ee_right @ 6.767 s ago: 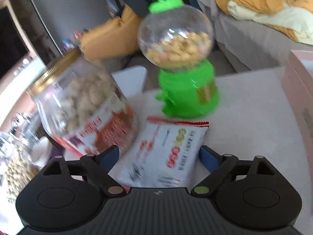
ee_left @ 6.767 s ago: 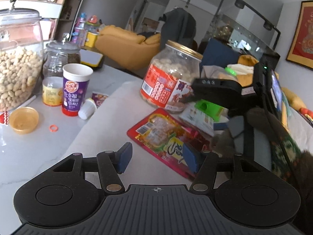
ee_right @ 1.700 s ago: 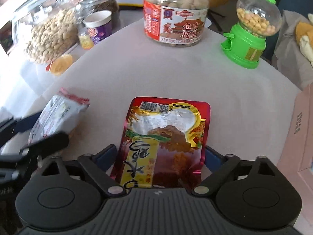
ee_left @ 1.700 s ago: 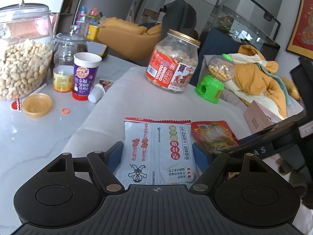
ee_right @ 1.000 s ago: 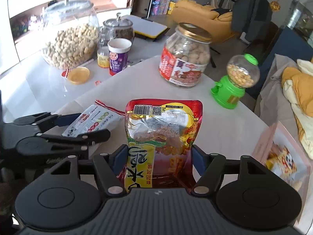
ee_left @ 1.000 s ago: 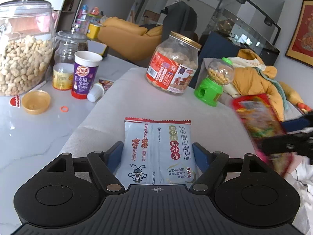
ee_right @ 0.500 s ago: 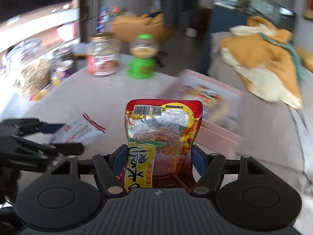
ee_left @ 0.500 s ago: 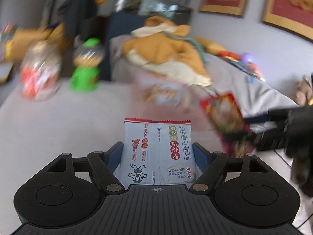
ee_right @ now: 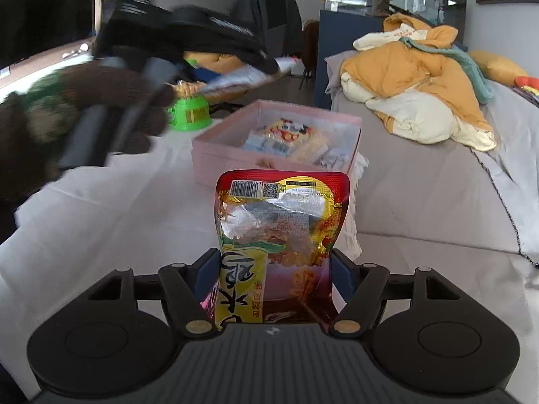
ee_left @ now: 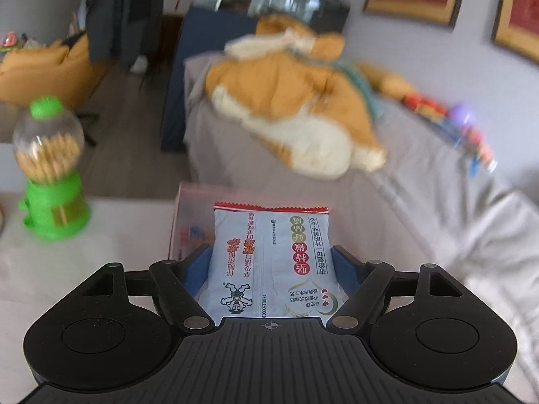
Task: Organize snacks
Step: 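Lower the white packet into the pink box and open the left gripper, then carry the red snack bag into the pink box and open the right gripper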
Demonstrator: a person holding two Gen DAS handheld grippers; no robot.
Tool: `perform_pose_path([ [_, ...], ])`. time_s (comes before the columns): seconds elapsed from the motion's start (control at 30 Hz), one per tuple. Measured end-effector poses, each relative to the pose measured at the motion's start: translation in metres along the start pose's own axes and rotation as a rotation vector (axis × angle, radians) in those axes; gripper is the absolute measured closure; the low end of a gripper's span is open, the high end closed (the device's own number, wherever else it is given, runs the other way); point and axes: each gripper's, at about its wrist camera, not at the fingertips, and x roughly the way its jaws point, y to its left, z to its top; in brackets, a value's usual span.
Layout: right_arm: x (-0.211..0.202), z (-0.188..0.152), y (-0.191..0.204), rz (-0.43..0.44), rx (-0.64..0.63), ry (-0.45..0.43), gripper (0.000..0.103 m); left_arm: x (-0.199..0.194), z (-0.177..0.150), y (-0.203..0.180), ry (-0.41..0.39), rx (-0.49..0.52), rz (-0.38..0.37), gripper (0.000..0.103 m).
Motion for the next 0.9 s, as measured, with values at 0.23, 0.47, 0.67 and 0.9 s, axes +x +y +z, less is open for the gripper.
perform_pose_path([
  [0.23, 0.02, -0.006, -0.025, -0.004, 0.059, 0.05, 0.044, 0.005, -0.014, 0.012, 0.003, 0.062, -0.012, 0.024],
  [0.47, 0.017, 0.016, -0.031, 0.066, 0.072, 0.042, 0.041, -0.046, -0.013, 0.019, -0.079, -0.003, 0.003, 0.025],
  [0.67, 0.036, 0.002, -0.022, 0.067, 0.006, 0.15, 0.022, -0.086, -0.059, 0.019, -0.041, 0.044, -0.021, 0.024],
  [0.9, 0.059, -0.012, -0.004, -0.012, -0.07, 0.206, 0.013, -0.096, -0.113, 0.026, 0.066, 0.032, -0.008, 0.025],
])
